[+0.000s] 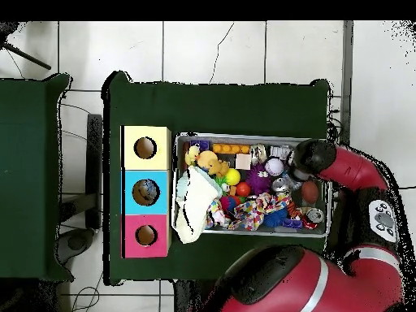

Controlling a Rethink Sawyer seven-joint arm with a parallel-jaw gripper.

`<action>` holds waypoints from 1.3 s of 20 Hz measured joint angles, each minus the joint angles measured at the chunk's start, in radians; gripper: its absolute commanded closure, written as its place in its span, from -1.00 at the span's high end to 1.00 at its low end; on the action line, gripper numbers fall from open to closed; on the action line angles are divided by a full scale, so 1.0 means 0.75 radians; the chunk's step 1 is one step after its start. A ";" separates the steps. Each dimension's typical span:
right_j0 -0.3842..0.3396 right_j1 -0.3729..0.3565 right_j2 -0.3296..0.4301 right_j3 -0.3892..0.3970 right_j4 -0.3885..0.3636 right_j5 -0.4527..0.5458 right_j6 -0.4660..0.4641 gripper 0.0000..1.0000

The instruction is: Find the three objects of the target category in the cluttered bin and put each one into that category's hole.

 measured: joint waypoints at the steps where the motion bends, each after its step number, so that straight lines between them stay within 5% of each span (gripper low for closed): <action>1: 0.013 0.005 -0.020 -0.001 0.000 -0.001 0.014 1.00; 11: 0.037 0.018 -0.072 -0.004 0.000 -0.002 0.081 1.00; 12: 0.034 0.018 -0.072 -0.004 -0.001 -0.002 0.082 -1.00; 26: -0.014 0.007 -0.063 0.002 0.014 0.000 0.082 -1.00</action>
